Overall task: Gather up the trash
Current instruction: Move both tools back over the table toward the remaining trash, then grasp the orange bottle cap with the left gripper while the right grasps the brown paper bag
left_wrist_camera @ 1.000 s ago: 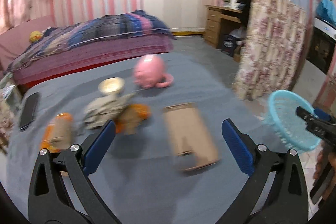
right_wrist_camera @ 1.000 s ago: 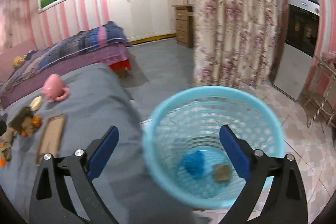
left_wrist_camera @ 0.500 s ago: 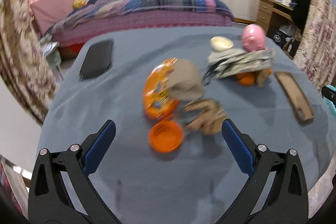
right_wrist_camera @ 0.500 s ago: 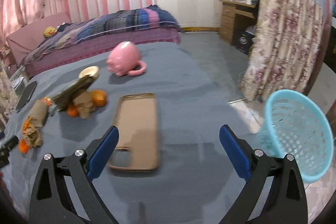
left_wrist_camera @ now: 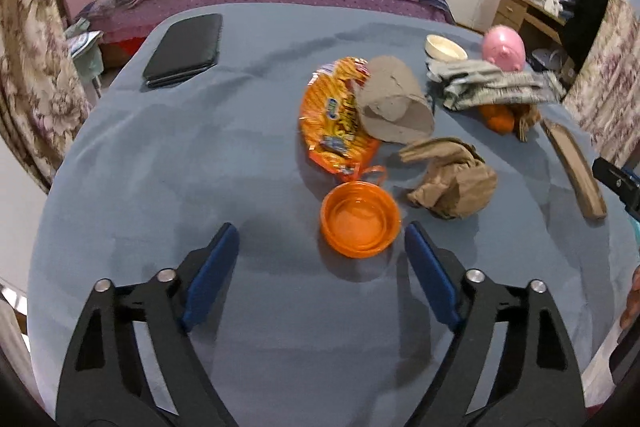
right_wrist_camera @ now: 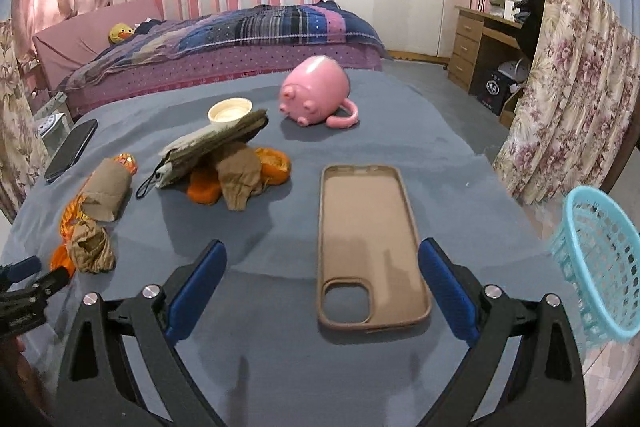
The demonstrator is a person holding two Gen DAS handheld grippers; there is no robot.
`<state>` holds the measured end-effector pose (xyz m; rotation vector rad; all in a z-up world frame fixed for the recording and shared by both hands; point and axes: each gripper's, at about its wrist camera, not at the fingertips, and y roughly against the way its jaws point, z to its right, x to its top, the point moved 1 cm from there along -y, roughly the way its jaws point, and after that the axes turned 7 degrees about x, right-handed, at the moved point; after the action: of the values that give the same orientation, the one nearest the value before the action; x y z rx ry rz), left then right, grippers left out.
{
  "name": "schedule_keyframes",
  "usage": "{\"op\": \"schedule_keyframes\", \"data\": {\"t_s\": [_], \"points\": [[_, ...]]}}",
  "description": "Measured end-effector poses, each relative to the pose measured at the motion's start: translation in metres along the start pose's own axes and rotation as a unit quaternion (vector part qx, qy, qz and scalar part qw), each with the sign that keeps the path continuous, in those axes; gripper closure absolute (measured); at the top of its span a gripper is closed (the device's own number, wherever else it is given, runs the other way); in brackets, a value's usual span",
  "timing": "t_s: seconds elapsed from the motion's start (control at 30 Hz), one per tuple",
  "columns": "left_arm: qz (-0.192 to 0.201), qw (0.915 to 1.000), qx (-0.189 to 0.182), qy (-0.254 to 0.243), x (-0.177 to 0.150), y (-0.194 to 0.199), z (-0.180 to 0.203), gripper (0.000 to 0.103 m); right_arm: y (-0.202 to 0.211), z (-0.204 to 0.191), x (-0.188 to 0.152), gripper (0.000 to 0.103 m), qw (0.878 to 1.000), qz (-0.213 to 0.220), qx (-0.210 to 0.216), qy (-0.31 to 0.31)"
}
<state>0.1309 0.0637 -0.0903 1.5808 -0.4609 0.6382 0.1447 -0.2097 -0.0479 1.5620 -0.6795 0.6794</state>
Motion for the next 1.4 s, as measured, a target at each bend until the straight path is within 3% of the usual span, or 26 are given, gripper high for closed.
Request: {"op": "schedule_keyframes", "data": {"t_s": [0.2,0.53,0.83,0.97,1.0,1.17,1.23,1.4], "points": [[0.006,0.9996,-0.011,-0.024,0.001,0.001,0.010,0.064,-0.001,-0.016,-0.004,0.008,1.000,-0.004,0.007,0.015],[0.028,0.9979,0.055,-0.017,0.003,0.034,-0.030,0.064,-0.006,-0.086,-0.011,0.009,0.995,-0.017,0.061,0.080],[0.029,0.9936,0.090,0.061,0.013,0.033,-0.089,0.064,-0.014,-0.147,-0.021,0.009,0.986,-0.030,0.111,0.124],[0.022,0.9919,0.101,0.074,0.013,0.027,-0.100,0.064,-0.021,-0.163,-0.023,0.011,0.983,-0.030,0.119,0.135],[0.021,0.9919,0.100,0.075,0.012,0.027,-0.101,0.064,-0.023,-0.166,-0.022,0.013,0.983,-0.028,0.121,0.134],[0.027,0.9923,0.097,0.072,0.013,0.028,-0.100,0.064,-0.032,-0.171,-0.023,0.047,0.980,-0.043,0.146,0.130],[0.032,0.9927,0.094,0.069,0.014,0.030,-0.096,0.064,-0.033,-0.170,-0.024,0.055,0.977,-0.045,0.163,0.128],[0.037,0.9926,0.095,0.066,0.015,0.030,-0.093,0.064,-0.025,-0.161,-0.020,0.059,0.978,-0.030,0.171,0.117]]}}
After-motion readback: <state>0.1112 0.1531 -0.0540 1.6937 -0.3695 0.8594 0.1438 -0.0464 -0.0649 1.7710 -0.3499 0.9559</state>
